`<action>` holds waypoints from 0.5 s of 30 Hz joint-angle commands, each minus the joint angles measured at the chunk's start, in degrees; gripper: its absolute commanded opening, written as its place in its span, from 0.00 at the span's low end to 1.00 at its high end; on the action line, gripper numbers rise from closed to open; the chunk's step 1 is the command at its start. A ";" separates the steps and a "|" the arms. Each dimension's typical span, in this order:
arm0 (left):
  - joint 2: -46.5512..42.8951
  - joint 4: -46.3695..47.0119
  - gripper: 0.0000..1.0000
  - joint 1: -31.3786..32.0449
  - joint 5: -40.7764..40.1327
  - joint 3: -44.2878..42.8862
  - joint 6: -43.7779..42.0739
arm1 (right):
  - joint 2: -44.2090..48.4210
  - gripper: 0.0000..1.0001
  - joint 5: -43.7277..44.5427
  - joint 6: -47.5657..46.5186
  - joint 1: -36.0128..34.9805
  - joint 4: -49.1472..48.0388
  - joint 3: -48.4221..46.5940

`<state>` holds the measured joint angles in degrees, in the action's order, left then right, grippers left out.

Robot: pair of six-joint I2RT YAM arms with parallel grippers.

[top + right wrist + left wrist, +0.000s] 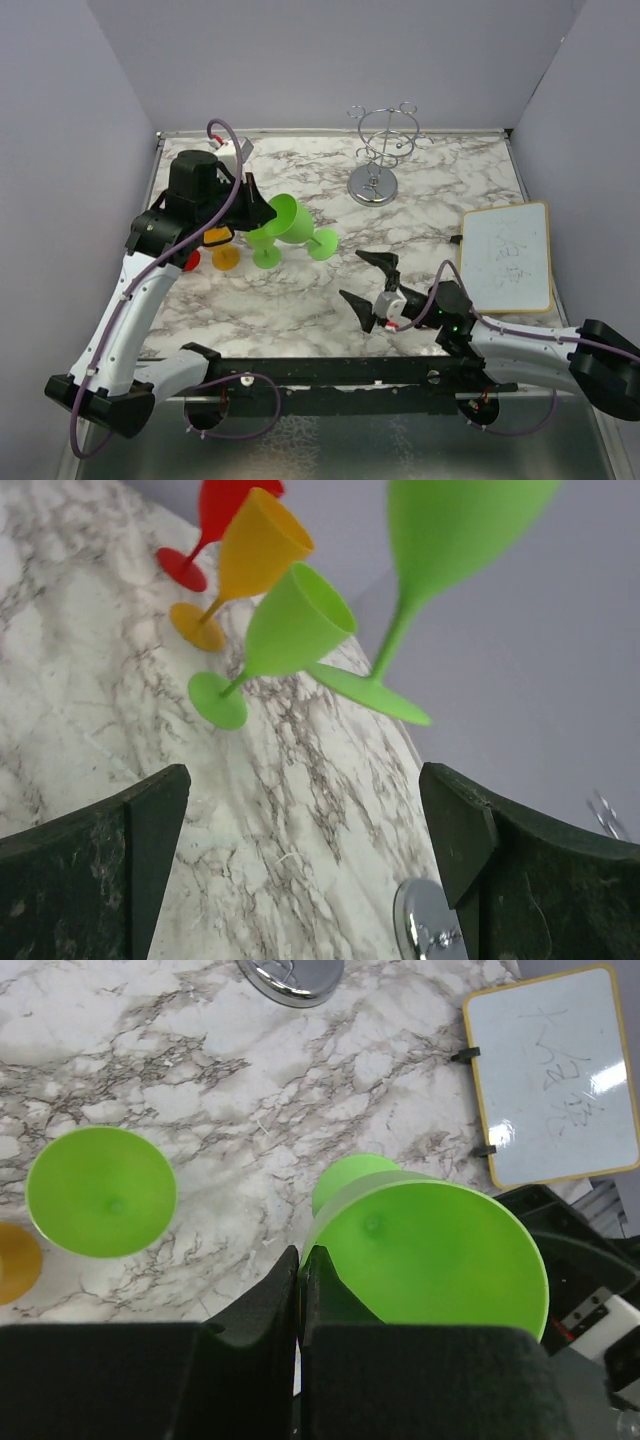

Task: Take the wine glass off the wine glass rack

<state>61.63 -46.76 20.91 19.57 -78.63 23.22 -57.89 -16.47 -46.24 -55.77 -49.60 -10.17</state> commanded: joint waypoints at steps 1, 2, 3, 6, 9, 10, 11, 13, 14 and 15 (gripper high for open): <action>1.17 2.55 0.00 0.07 -4.89 0.18 -1.24 | 3.43 0.99 20.28 23.95 0.07 -10.93 0.03; 1.32 2.96 0.00 0.40 -5.54 0.23 -1.06 | 3.42 0.99 26.43 27.70 0.17 -10.58 -0.43; 1.65 3.32 0.00 0.79 -6.38 0.23 -0.81 | 2.90 0.99 34.57 32.08 0.25 -10.03 -1.15; 2.61 4.56 0.00 3.22 -9.29 2.42 -0.26 | 2.09 0.99 51.42 43.41 1.05 0.72 -6.05; 4.01 5.28 0.00 6.46 -12.94 3.07 -0.03 | 2.26 0.99 47.34 47.36 3.62 11.27 -9.96; 4.71 5.48 0.00 7.33 -14.03 3.06 -0.06 | 2.36 0.99 45.54 48.31 4.63 13.27 -10.68; 5.40 5.49 0.00 8.10 -15.22 3.05 -0.34 | 2.53 0.99 43.32 49.61 6.04 15.22 -11.42; 7.01 5.54 0.00 9.34 -18.21 2.84 -1.05 | 3.16 0.99 39.14 54.52 10.47 19.30 -12.63; 7.93 5.44 0.00 9.91 -19.29 2.71 -1.40 | 3.60 0.99 36.23 57.59 13.71 21.44 -13.22; 8.73 5.52 0.00 10.31 -20.18 2.70 -1.58 | 3.95 0.99 32.26 60.84 17.42 23.00 -13.54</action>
<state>68.14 -43.33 29.50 6.66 -75.92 22.74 -55.44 22.39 0.12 -47.31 -38.35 -21.52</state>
